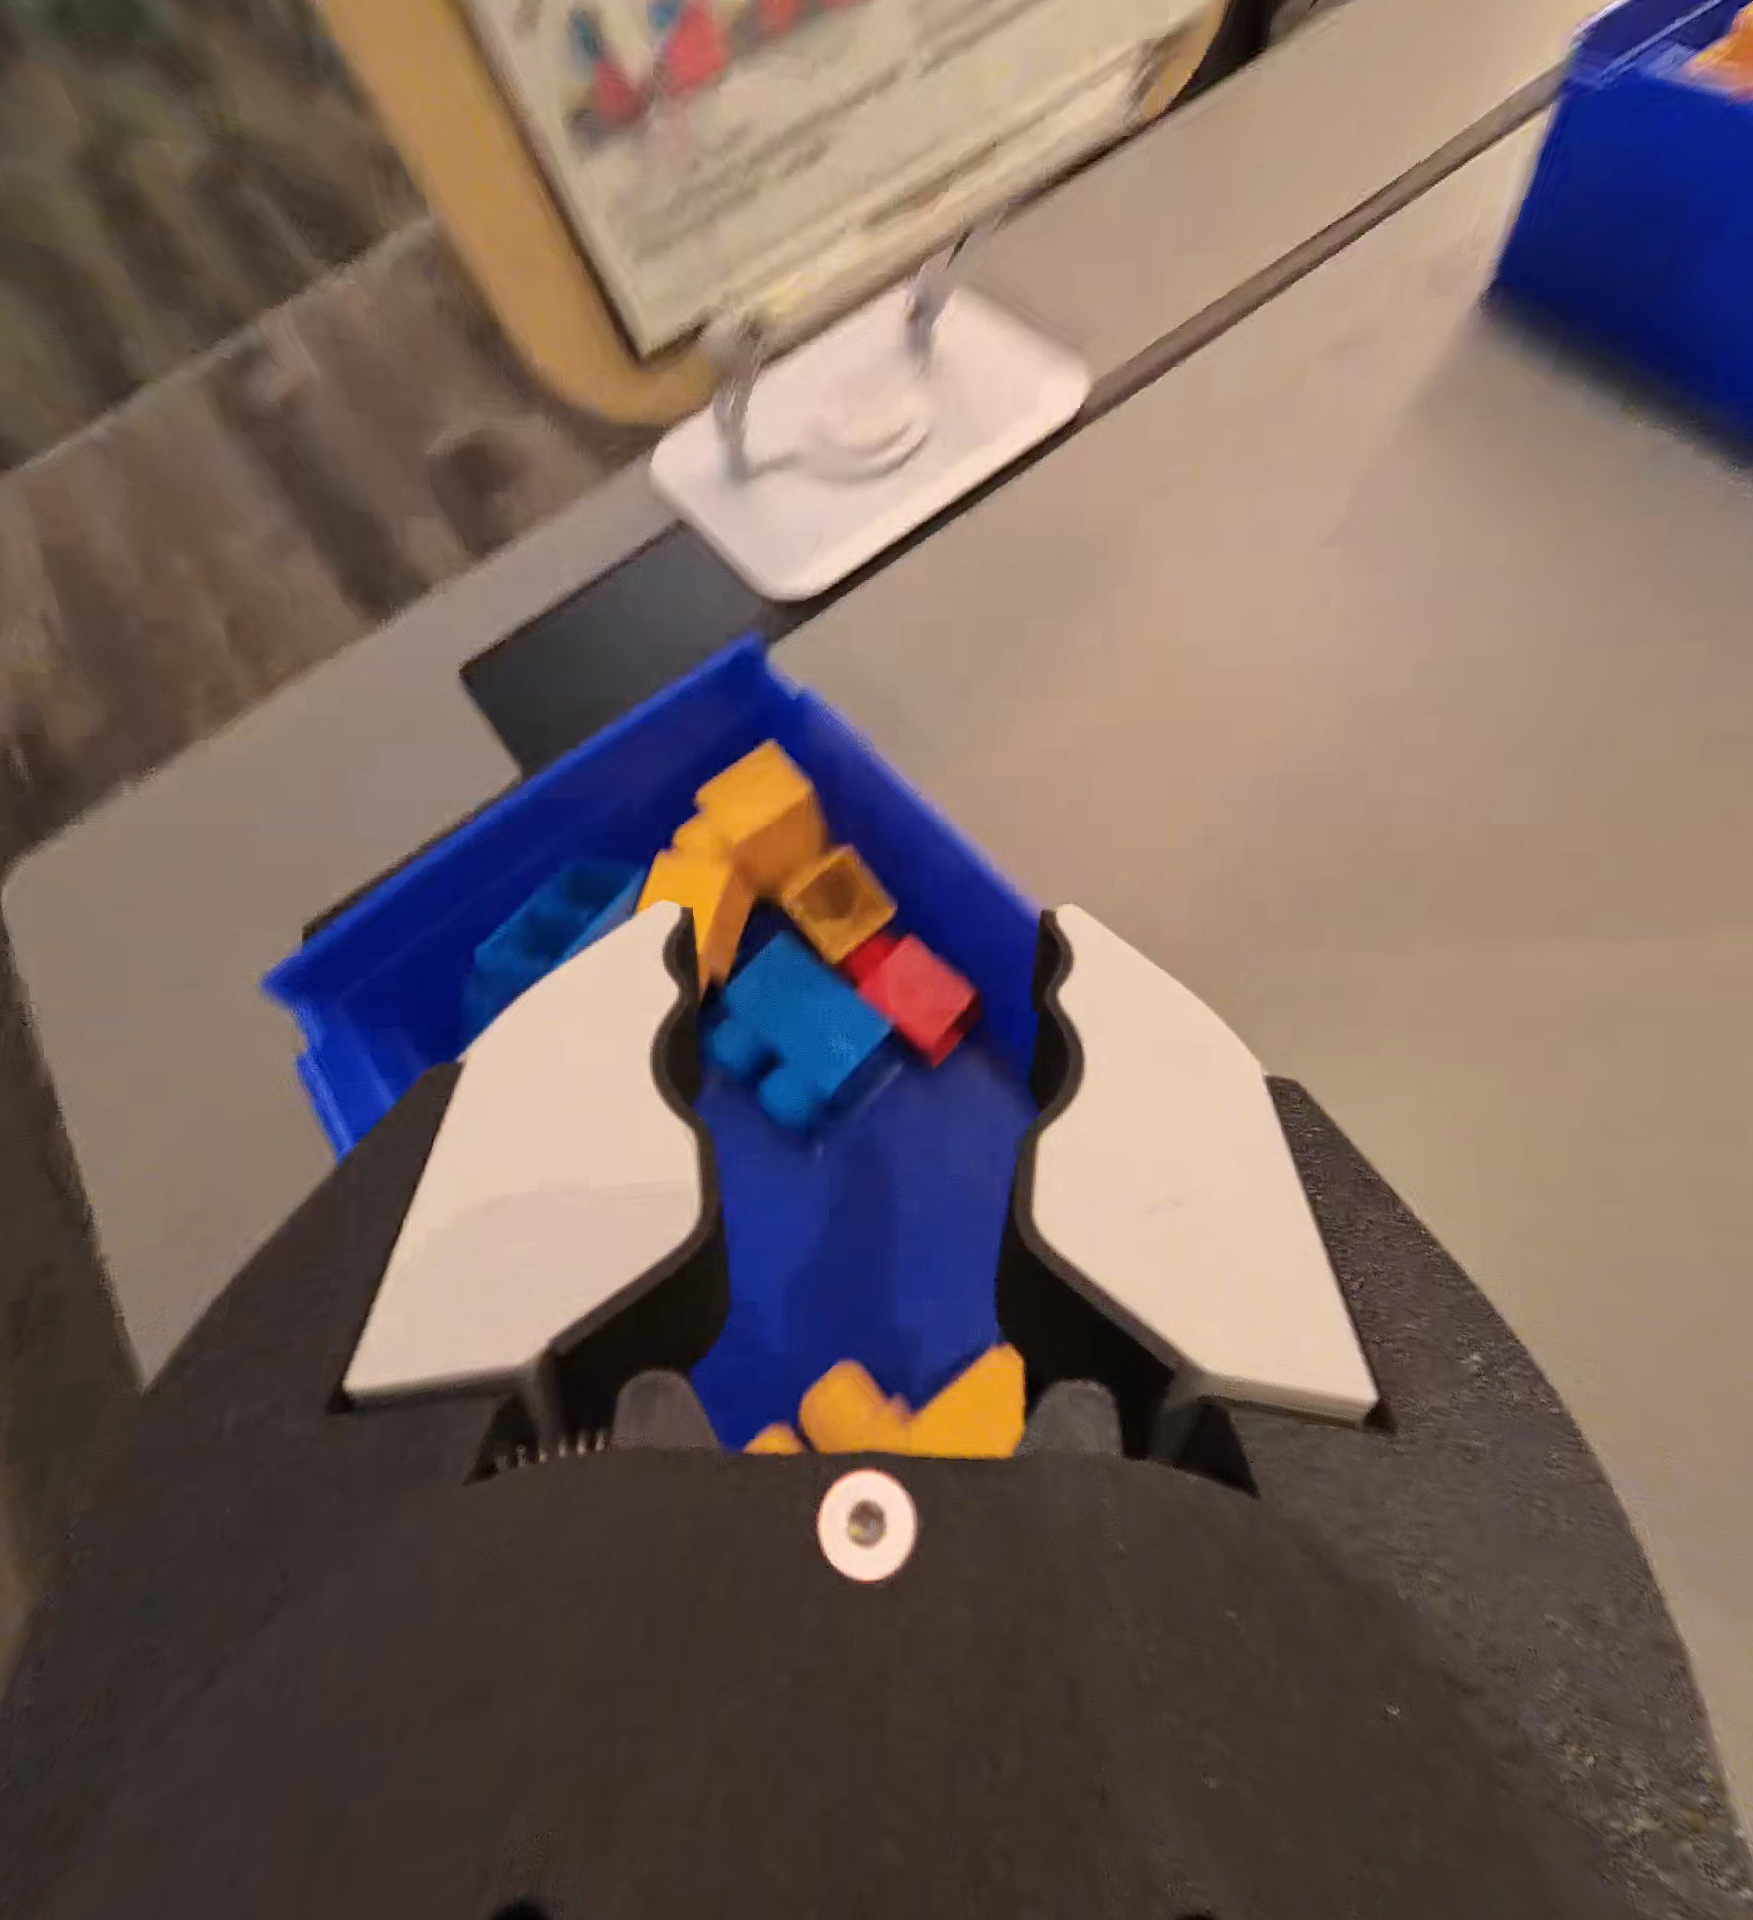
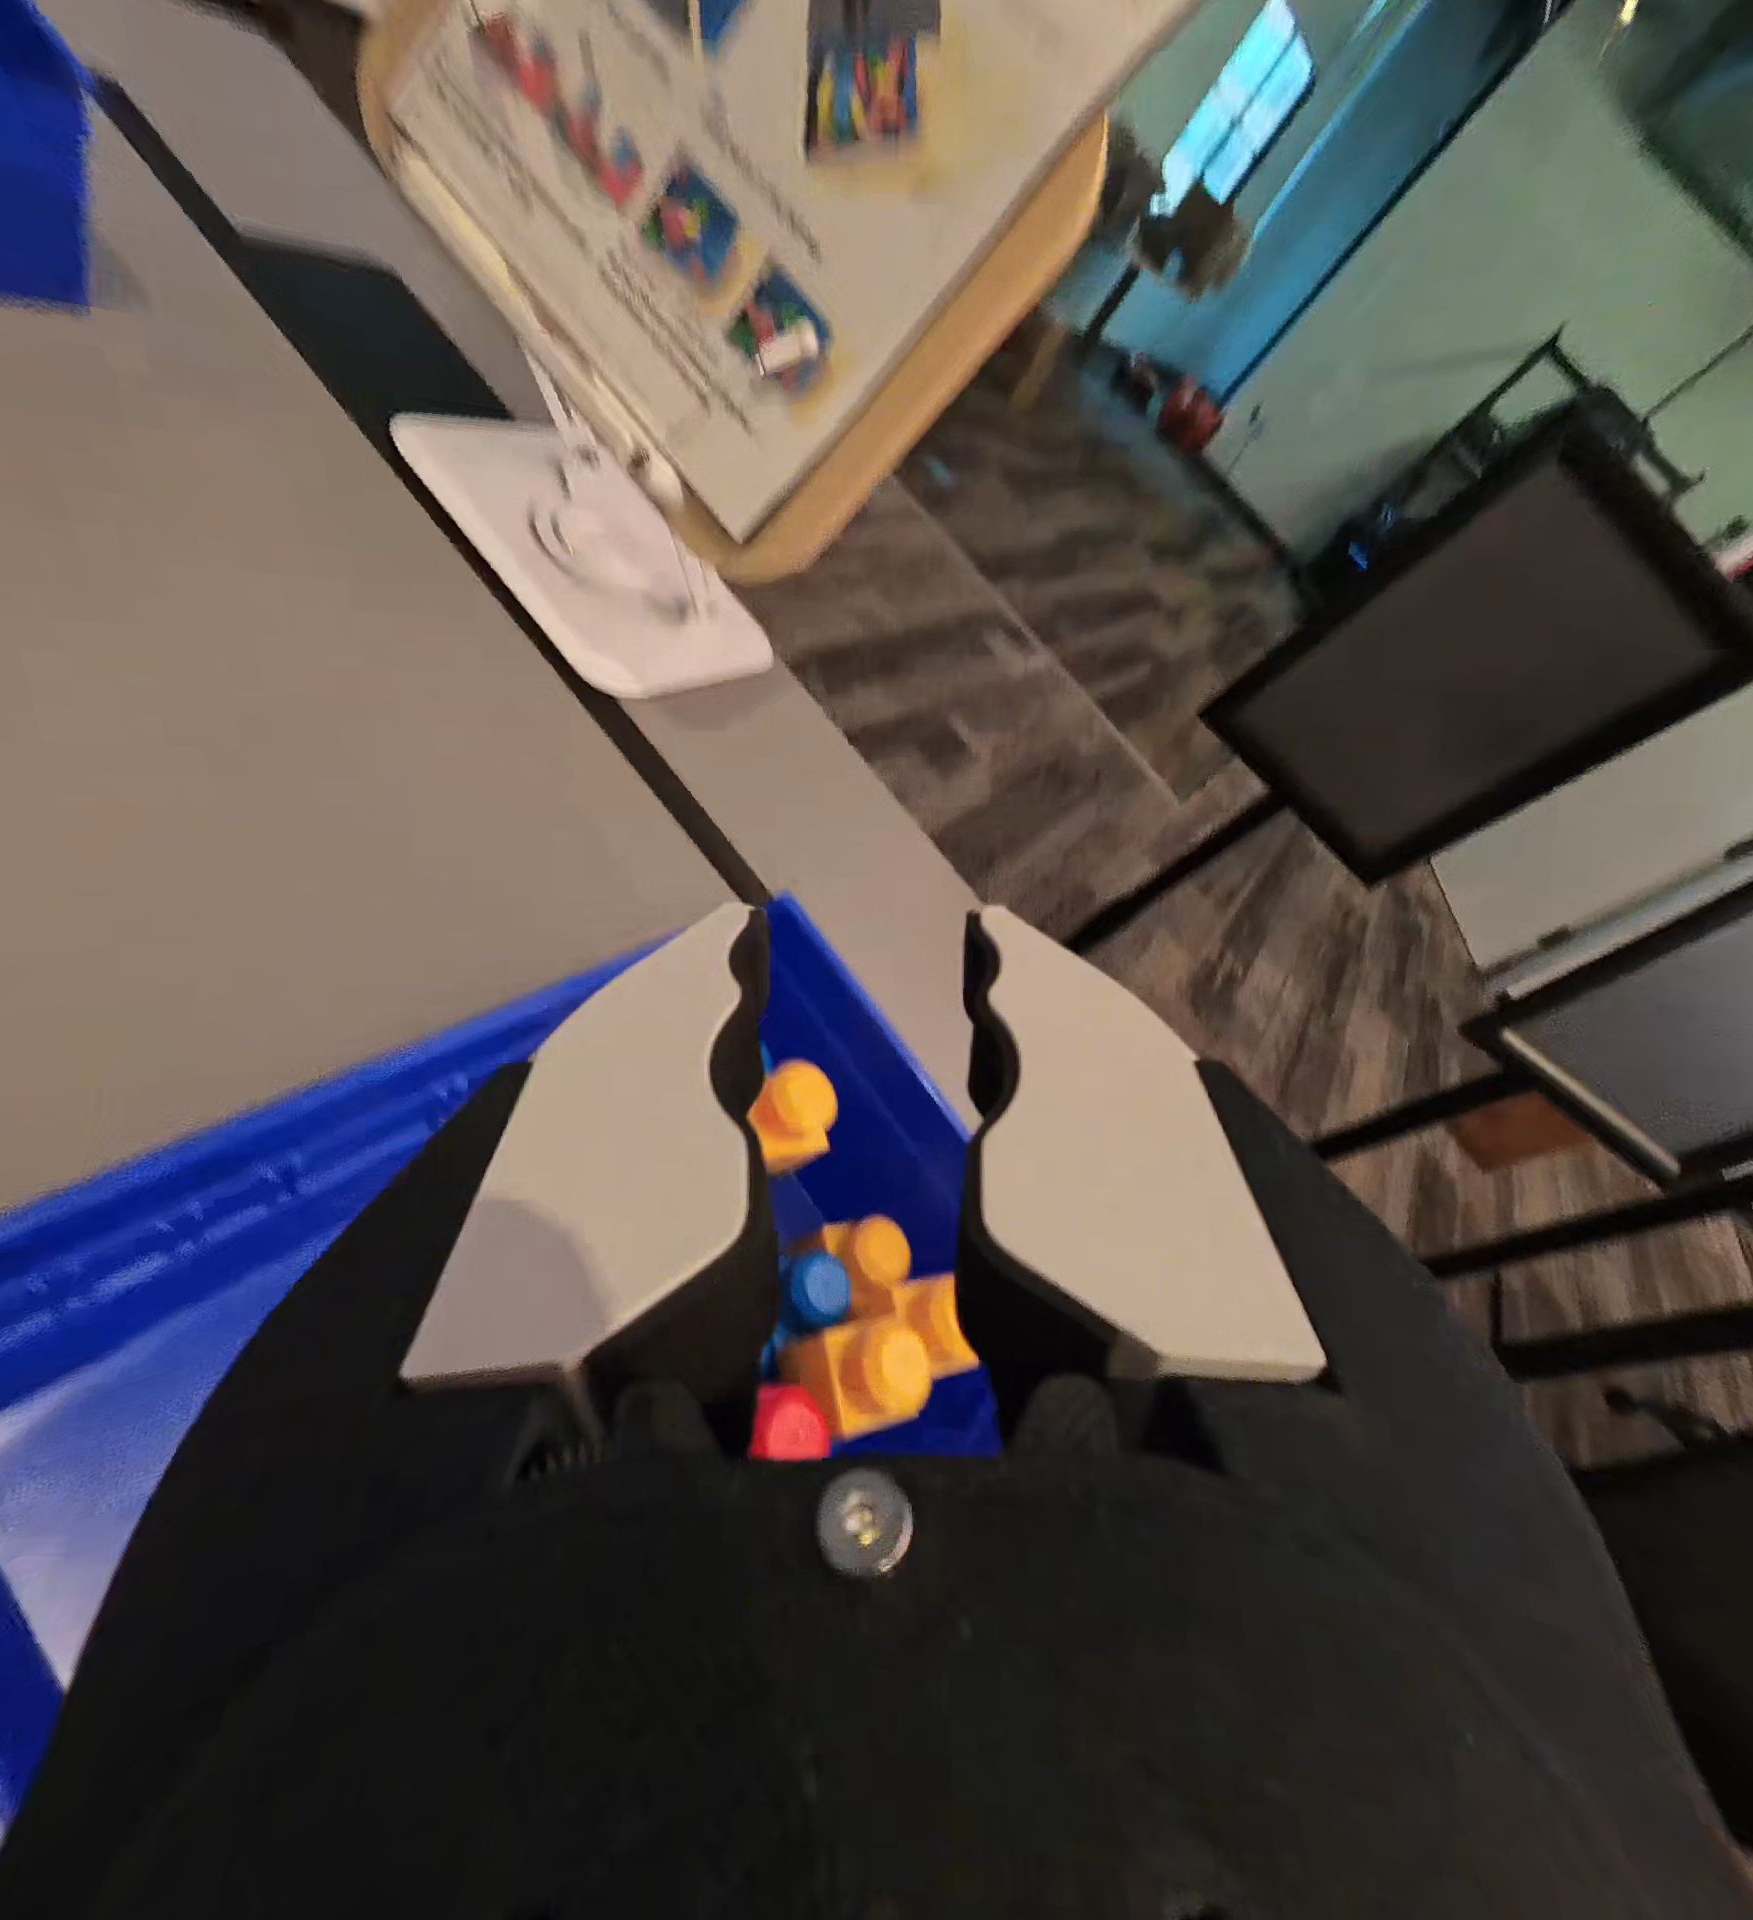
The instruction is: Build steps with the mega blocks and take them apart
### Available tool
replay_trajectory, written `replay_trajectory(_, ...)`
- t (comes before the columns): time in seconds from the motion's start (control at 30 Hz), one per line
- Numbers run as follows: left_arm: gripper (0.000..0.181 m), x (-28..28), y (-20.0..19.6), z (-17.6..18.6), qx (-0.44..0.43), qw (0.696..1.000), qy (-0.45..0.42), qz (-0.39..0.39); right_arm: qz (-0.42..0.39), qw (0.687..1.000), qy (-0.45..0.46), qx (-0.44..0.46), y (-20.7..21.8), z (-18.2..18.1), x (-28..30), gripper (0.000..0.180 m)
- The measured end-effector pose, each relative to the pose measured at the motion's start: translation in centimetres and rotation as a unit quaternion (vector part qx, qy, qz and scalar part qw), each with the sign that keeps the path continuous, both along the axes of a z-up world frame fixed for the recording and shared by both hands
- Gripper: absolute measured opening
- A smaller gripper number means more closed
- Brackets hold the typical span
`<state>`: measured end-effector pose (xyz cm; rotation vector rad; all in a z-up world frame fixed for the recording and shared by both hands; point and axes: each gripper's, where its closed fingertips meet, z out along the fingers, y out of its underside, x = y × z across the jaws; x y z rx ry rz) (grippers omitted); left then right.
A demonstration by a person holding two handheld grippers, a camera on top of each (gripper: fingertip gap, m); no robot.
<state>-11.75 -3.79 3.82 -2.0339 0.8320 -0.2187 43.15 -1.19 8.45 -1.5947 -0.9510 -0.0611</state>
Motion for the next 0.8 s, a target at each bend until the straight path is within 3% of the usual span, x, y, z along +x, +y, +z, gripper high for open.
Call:
replay_trajectory(0.23, 0.061, -4.0, 3.5, -7.1, -0.115, 0.990, 0.000, 0.083, 0.048, 0.998, -0.038, -0.003, -1.0, 0.2, -5.0, 0.037)
replay_trajectory(0.43, 0.063, -3.8, 7.5, -10.2, -0.055, 0.991, 0.081, 0.094, 0.067, 0.995, -0.074, -0.025, -0.6, -1.5, -6.8, 0.037)
replay_trajectory(0.57, 0.061, -4.2, 8.5, -12.8, -0.062, 0.986, 0.124, 0.093, 0.070, 0.993, -0.084, -0.044, -0.1, -2.7, -7.0, 0.037)
replay_trajectory(0.8, 0.050, -3.4, 9.7, -14.0, -0.047, 0.993, 0.087, 0.065, 0.076, 0.992, -0.085, -0.061, 0.2, -3.6, -7.1, 0.037)
